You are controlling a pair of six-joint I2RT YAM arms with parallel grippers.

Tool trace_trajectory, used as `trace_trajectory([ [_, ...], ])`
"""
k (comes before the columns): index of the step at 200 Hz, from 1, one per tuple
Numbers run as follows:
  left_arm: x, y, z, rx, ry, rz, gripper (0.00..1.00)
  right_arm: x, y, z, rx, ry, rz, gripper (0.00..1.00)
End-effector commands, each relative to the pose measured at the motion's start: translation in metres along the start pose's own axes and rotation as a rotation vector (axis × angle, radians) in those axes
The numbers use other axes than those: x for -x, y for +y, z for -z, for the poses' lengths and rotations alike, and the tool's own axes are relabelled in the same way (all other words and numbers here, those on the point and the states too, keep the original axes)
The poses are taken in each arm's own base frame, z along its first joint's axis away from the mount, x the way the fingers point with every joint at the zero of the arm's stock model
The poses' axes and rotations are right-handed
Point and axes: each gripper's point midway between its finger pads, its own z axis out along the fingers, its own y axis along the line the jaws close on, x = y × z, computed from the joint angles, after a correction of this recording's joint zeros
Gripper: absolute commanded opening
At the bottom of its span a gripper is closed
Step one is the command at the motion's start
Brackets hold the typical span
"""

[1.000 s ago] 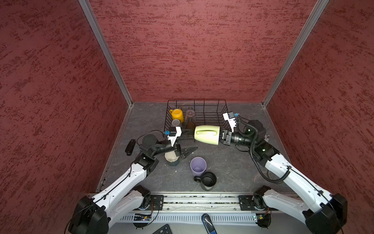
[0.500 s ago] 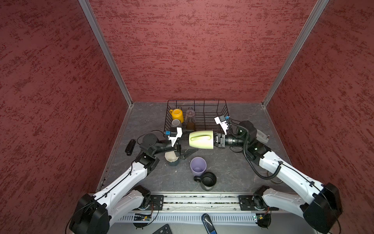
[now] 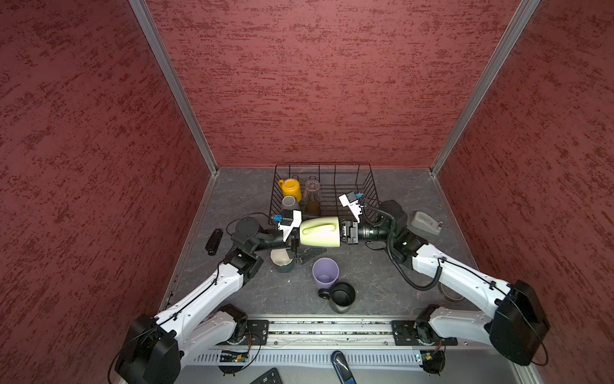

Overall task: Load cups into a dish rack
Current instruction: Pass the cup.

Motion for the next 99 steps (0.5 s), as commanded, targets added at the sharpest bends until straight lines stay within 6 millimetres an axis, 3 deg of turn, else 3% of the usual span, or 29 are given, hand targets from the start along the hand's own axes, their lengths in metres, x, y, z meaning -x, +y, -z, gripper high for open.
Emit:
trace_trajectory([
  [1,0.0108,-0.0077,-0.0017,-0.044,-0.014,-0.027,0.97,0.0117,0.0302,-0.0004,0.099,-0.037,0.079,0.00],
  [65,0.0115,-0.0121,-0.0020,-0.063,-0.011,-0.030,0.89,0.0109,0.0291,-0.0050,0.122,-0.035,0.061,0.00],
  [99,0.0123,-0.0088,-0.0035,-0.049,0.005,-0.010,0.79,0.0108,0.0267,-0.0061,0.122,-0.036,0.051,0.00],
])
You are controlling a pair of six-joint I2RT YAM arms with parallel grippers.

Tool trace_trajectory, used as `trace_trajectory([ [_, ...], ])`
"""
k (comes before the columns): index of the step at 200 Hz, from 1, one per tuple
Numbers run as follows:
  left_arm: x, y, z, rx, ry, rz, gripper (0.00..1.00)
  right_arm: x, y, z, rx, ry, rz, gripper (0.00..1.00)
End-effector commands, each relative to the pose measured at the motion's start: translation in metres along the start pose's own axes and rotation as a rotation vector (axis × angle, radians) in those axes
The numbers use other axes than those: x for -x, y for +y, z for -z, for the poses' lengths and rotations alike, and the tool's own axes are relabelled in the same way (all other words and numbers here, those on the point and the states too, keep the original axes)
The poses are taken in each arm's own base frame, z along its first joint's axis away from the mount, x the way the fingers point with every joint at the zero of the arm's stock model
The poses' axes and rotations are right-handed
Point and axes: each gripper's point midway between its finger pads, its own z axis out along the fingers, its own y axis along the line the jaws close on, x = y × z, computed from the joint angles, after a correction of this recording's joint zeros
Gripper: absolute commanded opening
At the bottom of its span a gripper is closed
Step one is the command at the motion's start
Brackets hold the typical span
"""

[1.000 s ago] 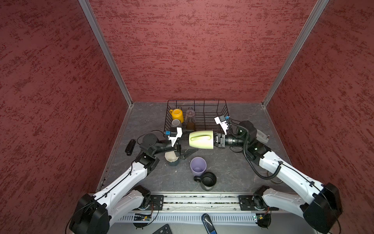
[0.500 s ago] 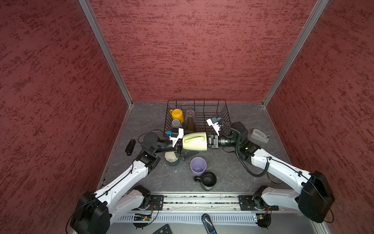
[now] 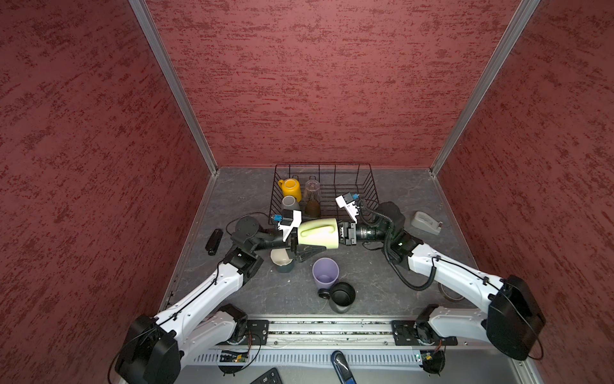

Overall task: Load cups into a dish rack
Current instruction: Pass the cup.

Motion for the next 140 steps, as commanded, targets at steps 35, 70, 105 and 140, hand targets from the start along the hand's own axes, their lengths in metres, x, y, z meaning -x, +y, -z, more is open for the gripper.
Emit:
trace_trajectory([
  [35,0.012,-0.008,-0.004,-0.037,0.024,-0.004,0.67,0.013,0.022,-0.001,0.066,-0.047,0.059,0.00],
  [70,0.014,-0.006,-0.001,-0.006,0.024,-0.010,0.42,0.015,0.021,0.000,0.054,-0.056,0.061,0.02],
  [105,0.017,-0.006,0.001,0.011,0.032,-0.012,0.27,0.018,0.020,0.003,0.015,-0.075,0.075,0.14],
  [140,0.023,-0.001,0.002,0.038,0.045,0.006,0.04,0.023,0.016,0.007,-0.050,-0.107,0.086,0.24],
])
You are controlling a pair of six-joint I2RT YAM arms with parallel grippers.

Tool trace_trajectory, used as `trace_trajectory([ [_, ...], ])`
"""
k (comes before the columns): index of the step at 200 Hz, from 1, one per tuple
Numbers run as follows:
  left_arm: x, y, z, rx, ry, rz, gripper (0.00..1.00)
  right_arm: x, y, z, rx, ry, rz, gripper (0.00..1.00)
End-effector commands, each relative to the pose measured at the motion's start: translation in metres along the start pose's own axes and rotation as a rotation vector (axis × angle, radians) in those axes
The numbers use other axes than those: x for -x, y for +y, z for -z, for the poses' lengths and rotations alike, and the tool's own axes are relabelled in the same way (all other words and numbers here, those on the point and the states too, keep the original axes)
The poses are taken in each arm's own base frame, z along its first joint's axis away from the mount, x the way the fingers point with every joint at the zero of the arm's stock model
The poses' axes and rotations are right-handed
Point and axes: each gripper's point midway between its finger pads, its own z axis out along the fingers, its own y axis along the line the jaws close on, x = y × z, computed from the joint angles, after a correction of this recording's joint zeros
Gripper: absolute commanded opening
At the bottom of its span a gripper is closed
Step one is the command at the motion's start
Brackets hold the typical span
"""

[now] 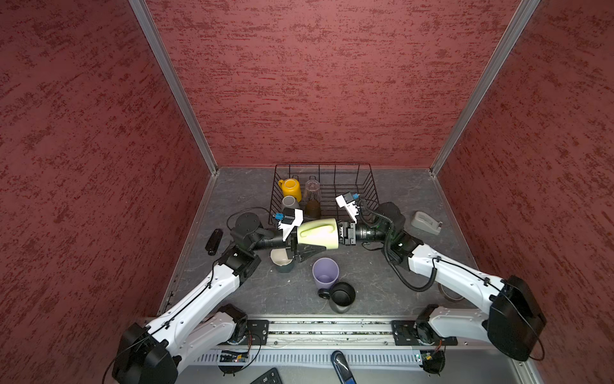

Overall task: Load cups into a dish rack
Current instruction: Pass the cup.

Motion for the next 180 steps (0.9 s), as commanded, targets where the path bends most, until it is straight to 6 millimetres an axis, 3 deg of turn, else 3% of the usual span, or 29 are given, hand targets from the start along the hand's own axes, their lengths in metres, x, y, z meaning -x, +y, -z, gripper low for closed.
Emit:
trace_trajectory([
  [1,0.024,-0.002,0.002,0.013,-0.025,-0.044,0.03,0.019,0.016,0.006,-0.024,-0.076,0.072,0.25],
  [51,0.030,0.004,0.004,0.050,-0.033,-0.048,0.00,0.027,0.003,0.017,-0.116,-0.137,0.056,0.44],
  [84,0.037,0.021,0.004,0.132,-0.023,-0.020,0.00,0.039,-0.016,0.044,-0.280,-0.226,0.068,0.60],
  [140,0.039,0.087,-0.003,0.381,0.093,0.148,0.00,0.051,-0.049,0.118,-0.707,-0.415,0.135,0.92],
  [180,0.030,0.133,-0.020,0.470,0.213,0.299,0.00,0.046,-0.052,0.144,-0.811,-0.467,0.156,0.99],
])
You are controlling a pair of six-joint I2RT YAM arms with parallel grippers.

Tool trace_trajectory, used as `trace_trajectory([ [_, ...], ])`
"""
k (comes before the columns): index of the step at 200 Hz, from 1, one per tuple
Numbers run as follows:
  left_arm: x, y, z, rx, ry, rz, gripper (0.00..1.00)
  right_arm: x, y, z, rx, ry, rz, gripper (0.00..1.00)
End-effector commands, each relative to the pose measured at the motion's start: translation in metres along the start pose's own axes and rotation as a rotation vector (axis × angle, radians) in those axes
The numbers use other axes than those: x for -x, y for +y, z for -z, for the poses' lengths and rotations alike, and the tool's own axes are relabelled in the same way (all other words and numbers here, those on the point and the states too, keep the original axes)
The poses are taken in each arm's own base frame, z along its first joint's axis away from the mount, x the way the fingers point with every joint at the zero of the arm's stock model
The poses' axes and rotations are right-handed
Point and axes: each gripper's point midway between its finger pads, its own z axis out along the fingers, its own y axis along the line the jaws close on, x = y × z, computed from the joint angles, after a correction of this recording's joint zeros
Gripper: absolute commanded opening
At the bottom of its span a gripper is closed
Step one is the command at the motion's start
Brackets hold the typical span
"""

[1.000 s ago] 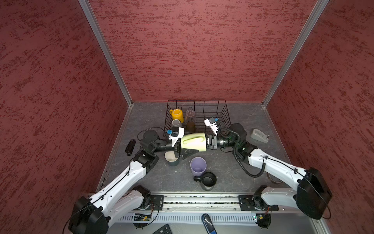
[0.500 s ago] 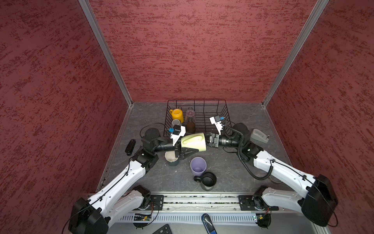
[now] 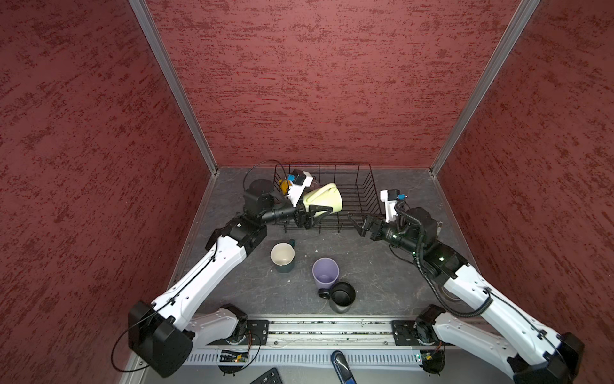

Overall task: Load cups into a dish rack
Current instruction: Pass the cup, then rotate the dish rack at the top-center of the table.

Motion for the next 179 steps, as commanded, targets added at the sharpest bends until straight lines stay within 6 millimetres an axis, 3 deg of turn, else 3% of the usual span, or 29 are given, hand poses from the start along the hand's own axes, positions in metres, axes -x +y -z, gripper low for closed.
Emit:
trace_trajectory([
  [1,0.009,0.023,-0.009,0.097,0.052,0.070,0.00,0.010,-0.024,0.013,-0.147,-0.059,0.035,0.99],
  [55,-0.001,0.077,-0.055,0.256,0.249,0.224,0.00,0.007,-0.035,0.019,-0.194,-0.063,0.067,0.99],
  [94,-0.020,0.118,-0.087,0.372,0.407,0.320,0.00,0.006,-0.042,0.019,-0.225,-0.063,0.091,0.99],
  [115,-0.030,0.132,-0.103,0.405,0.461,0.350,0.00,0.010,-0.060,0.020,-0.335,-0.053,0.100,0.98],
  [134,-0.037,0.140,-0.116,0.428,0.492,0.358,0.00,0.010,-0.079,0.015,-0.419,0.001,0.103,0.92],
  [179,-0.053,0.155,-0.134,0.481,0.561,0.351,0.00,0.022,-0.113,0.003,-0.438,0.036,0.069,0.78],
])
